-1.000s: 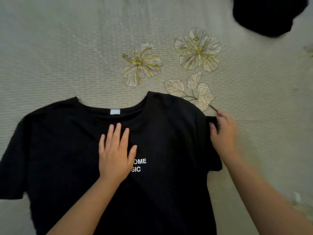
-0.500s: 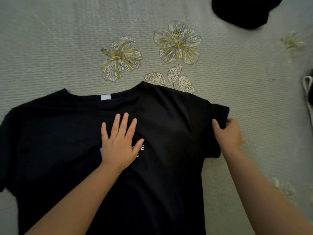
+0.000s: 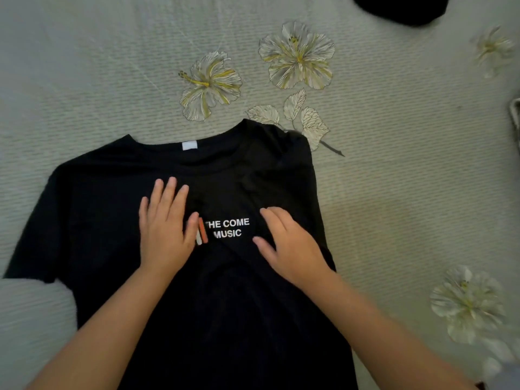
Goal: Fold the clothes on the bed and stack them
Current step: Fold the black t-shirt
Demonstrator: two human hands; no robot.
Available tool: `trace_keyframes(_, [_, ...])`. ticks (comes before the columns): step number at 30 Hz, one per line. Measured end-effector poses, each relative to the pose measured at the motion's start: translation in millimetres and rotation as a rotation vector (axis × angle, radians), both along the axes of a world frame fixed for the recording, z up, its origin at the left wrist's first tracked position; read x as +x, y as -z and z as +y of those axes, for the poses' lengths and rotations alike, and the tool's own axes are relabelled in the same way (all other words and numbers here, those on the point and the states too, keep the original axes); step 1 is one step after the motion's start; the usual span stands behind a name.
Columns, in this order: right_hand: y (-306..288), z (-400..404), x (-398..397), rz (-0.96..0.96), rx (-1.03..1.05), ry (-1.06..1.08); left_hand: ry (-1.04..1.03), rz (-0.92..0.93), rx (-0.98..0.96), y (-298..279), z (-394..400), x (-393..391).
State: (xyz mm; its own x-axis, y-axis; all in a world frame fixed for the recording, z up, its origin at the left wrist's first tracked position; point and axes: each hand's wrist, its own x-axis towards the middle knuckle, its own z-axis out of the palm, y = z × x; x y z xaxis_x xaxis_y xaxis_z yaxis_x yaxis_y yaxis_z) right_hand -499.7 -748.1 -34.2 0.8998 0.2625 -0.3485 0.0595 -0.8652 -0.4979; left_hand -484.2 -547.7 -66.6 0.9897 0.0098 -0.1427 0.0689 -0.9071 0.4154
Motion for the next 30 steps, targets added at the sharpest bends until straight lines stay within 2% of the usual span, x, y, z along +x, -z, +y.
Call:
trace_keyframes(5, [19,9,-1,-0.224,-0.103,-0.099,-0.315,0.009,0.089,-10,50,-50])
trace_keyframes(9, [36,9,23,-0.269,-0.246,-0.127,-0.741,0.026,0.097,-10,100,-69])
trace_keyframes(12, [47,-5,54,-0.262,-0.296,-0.040,-1.014,0.044,-0.116,-9,134,-64])
trace_keyframes(14, [47,-14,72,-0.173,-0.337,0.056,-1.113,0.079,-0.275,-6,148,-56])
trace_keyframes(16, [45,-16,79,-0.152,-0.388,0.087,-1.096,0.039,-0.313,-8,151,-49])
trace_keyframes(20, [36,23,71,-0.198,-0.411,0.062,-1.104,-0.198,-0.363,-18,148,-38])
trace_keyframes(23, [34,75,59,-0.207,-0.313,-0.064,-1.070,-0.332,-0.230,-35,151,-28])
trace_keyframes(25, [34,108,51,-0.179,-0.244,-0.178,-0.978,-0.377,-0.124,-49,160,-21])
trace_keyframes(28, [40,140,44,-0.118,-0.180,-0.281,-0.803,-0.293,0.021,-69,170,-6])
trace_keyframes(29, [42,143,45,-0.091,-0.169,-0.291,-0.757,-0.220,0.023,-72,168,-2])
trace_keyframes(30, [42,143,46,-0.064,-0.153,-0.289,-0.732,-0.134,-0.058,-73,161,1])
